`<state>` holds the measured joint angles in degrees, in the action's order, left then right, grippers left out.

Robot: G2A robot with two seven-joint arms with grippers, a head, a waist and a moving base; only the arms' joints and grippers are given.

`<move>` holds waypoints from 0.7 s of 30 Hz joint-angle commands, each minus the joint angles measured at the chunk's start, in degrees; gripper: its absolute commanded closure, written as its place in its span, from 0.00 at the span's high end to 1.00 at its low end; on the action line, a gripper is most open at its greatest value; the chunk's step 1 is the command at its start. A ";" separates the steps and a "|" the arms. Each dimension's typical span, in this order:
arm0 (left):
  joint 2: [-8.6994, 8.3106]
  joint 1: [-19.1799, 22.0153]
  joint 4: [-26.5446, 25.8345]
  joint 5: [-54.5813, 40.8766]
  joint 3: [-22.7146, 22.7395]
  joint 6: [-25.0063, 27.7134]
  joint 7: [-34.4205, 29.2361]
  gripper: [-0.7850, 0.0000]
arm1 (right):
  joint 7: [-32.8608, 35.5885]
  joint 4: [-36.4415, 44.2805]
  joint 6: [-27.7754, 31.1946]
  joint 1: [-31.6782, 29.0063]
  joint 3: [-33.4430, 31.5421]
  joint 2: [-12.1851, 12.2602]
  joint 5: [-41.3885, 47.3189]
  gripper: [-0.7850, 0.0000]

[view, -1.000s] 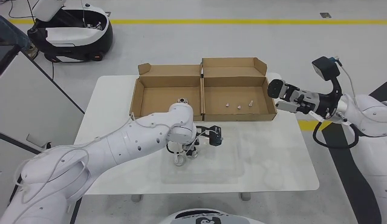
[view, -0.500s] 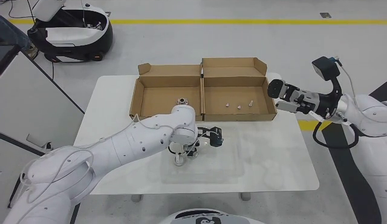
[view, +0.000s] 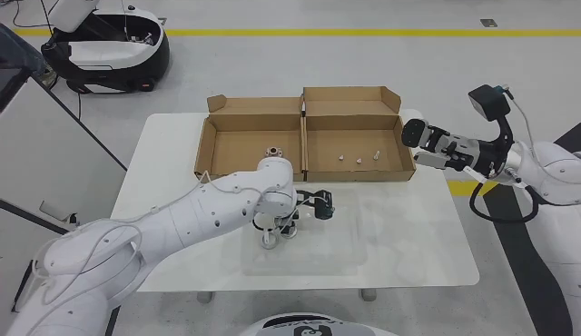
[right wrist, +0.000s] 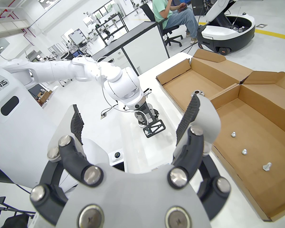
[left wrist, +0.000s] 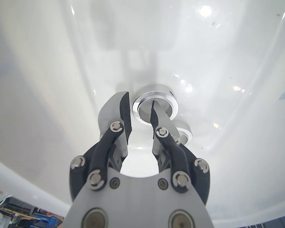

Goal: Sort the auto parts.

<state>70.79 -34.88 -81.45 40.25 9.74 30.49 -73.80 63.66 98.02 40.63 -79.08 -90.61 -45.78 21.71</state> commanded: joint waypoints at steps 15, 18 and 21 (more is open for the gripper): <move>-0.36 1.77 -2.11 -2.36 0.72 -0.37 -0.36 0.00 | 0.00 0.00 0.00 0.00 0.00 0.00 0.00 1.00; -1.61 2.48 -6.19 -3.95 2.11 -1.15 -1.14 0.00 | 0.00 0.00 0.00 0.00 0.00 0.00 0.00 1.00; -3.21 3.07 -11.01 -4.82 4.11 -2.33 -2.32 0.00 | 0.00 0.00 0.00 0.00 0.00 0.00 0.00 1.00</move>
<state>68.08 -31.94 -90.90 35.63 13.19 28.48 -75.82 63.66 98.02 40.63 -79.08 -90.61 -45.78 21.71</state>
